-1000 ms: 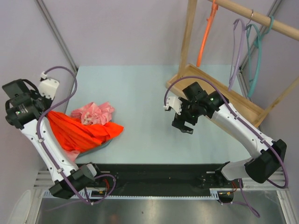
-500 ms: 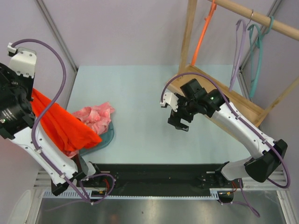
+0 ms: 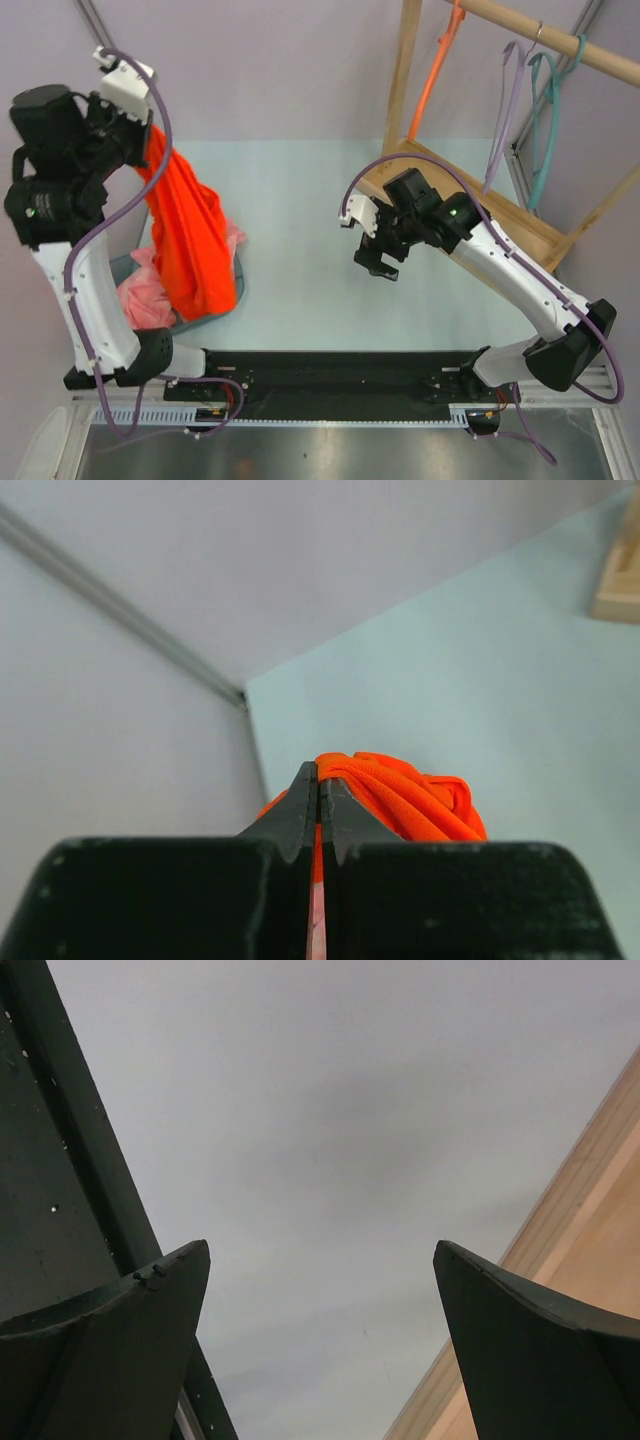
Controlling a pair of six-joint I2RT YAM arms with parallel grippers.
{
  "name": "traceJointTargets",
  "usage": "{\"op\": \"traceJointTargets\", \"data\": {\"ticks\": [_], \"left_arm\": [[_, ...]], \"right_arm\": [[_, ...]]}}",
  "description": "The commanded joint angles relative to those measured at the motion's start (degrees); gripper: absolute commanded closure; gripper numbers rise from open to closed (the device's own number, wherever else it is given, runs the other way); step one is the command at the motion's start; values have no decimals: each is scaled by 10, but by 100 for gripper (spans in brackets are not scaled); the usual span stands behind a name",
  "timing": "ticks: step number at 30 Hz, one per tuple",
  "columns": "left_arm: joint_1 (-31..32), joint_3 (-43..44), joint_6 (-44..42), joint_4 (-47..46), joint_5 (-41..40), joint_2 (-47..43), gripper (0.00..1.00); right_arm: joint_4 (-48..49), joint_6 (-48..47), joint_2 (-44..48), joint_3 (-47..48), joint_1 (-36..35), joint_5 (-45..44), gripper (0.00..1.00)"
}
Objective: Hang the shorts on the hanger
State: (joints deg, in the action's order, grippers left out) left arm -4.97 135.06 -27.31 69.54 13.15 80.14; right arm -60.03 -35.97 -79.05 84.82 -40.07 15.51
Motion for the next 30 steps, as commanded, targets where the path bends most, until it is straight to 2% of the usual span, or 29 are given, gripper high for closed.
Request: {"op": "traceJointTargets", "data": {"ticks": [1, 3, 4, 7, 9, 14, 19, 20, 22, 23, 24, 25, 26, 27, 28, 29, 30], "left_arm": [[100, 58, 67, -90, 20, 35, 100], [150, 54, 68, -122, 13, 34, 100], [196, 50, 67, -134, 12, 34, 100], [265, 49, 75, -170, 8, 40, 100], [290, 47, 100, -198, 49, 42, 100], [312, 49, 191, -285, 148, 64, 100], [313, 33, 206, -315, 174, 83, 100], [312, -12, 191, -315, 181, 77, 100], [292, -85, 164, -314, 250, 37, 100], [280, -175, 124, -311, 280, 18, 100], [259, -222, 98, -305, 306, -21, 98], [247, -269, 72, -287, 330, -43, 93], [231, -362, 29, -278, 340, -61, 87], [190, -405, 10, -267, 352, -92, 79], [166, -444, -14, -221, 387, -101, 65], [146, -508, -85, -185, 395, -106, 60], [113, -536, -123, -146, 395, -110, 55]], "right_arm": [[36, 21, 42, -16, -3, -21, 0], [40, 27, 59, -35, -4, -32, 0], [40, 29, 64, -41, -4, -36, 0], [39, 35, 83, -61, -3, -45, 0], [40, 37, 92, -71, -1, -52, 0], [39, 49, 100, -80, 27, -55, 0], [37, 63, 121, -95, 50, -44, 0], [36, 63, 124, -98, 52, -44, 0], [33, 68, 139, -111, 56, -43, 0], [30, 69, 145, -115, 57, -41, 0], [28, 69, 151, -120, 58, -41, 0], [27, 68, 165, -126, 59, -40, 0], [26, 68, 171, -138, 58, -39, 0], [25, 66, 176, -146, 59, -39, 0], [25, 64, 182, -153, 59, -36, 0], [21, 57, 189, -165, 59, -32, 0], [21, 55, 192, -170, 59, -32, 0]]}}
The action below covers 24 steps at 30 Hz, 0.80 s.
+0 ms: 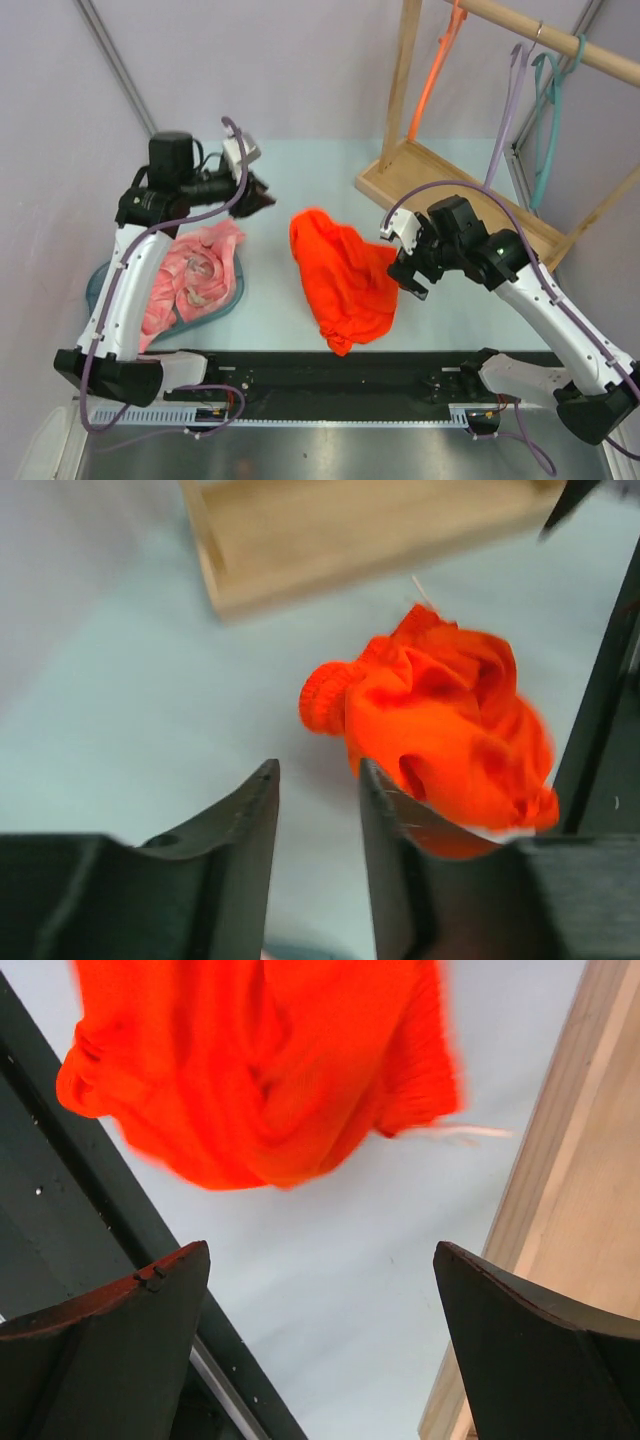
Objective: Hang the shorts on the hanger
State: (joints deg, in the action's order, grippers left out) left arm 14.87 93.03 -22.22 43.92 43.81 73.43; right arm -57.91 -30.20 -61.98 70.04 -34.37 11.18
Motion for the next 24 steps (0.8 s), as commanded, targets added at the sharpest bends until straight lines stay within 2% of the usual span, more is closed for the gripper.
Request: {"op": "traceJointTargets", "data": {"ticks": [1, 2, 3, 6, 13, 15, 18, 21, 22, 24], "left_arm": [[-101, -142, -216, 184, 85, -47, 46], [-116, -191, -275, 207, 78, -52, 33], [-147, -213, -286, 215, 70, -58, 20], [-183, -257, -295, 221, 54, -91, 5], [-182, -286, -156, 114, 27, -157, 2], [-183, -288, -87, 87, -14, -162, 1], [-183, -270, -34, 82, -36, -155, 2], [-183, -262, -4, 73, -42, -159, 1], [-183, -262, 2, 69, -49, -166, 1], [-184, -266, 31, 55, -69, -171, 0]], "right_arm": [[1, -3, 23, -27, 2, 10, 0], [1, -3, 22, -32, 3, 10, 0], [3, -4, 20, -39, 2, 12, 0], [22, -6, 6, -55, 2, 24, 0], [134, 19, -100, -53, -1, 34, 1], [180, 33, -132, -45, -1, 40, 3], [207, 58, -208, -9, -1, 53, 8], [209, 70, -287, 27, 1, 60, 16], [205, 71, -303, 36, 2, 74, 26], [176, 67, -344, 59, 1, 96, 40]]}}
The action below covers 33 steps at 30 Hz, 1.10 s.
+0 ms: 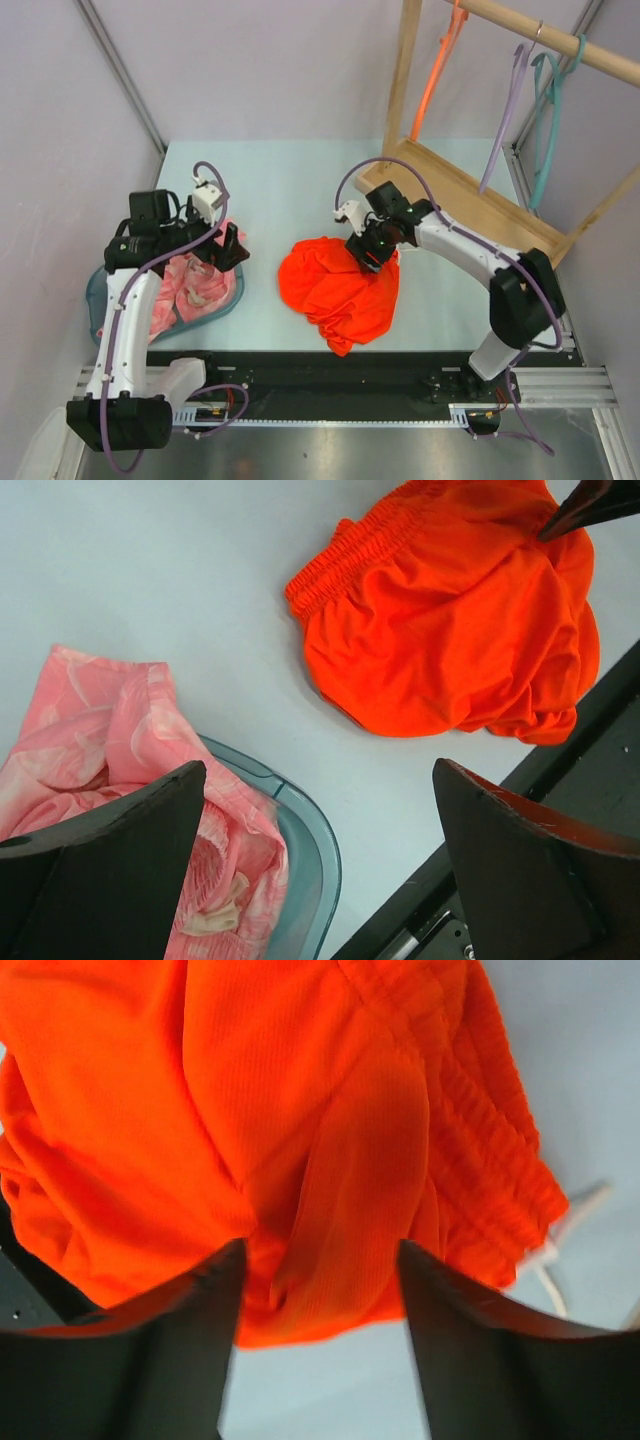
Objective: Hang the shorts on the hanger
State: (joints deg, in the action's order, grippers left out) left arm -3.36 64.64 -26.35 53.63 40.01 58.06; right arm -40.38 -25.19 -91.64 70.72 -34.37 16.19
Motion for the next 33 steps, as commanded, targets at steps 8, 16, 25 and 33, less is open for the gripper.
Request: {"op": "traceJointTargets", "data": {"ticks": [8, 16, 25, 33], "left_arm": [[-23, 32, 139, -43, -50, -4, 0], [-107, 73, 207, -40, 64, 76, 1], [-101, 52, 100, 36, 54, 130, 3], [100, -31, 104, -17, -50, 156, 4]], "right_arm": [[-31, 75, -92, 157, -19, 118, 100], [193, 177, 0, 121, -197, 112, 99], [165, 93, 68, 29, -200, 78, 0], [101, 97, 87, 13, -49, 88, 2]]}}
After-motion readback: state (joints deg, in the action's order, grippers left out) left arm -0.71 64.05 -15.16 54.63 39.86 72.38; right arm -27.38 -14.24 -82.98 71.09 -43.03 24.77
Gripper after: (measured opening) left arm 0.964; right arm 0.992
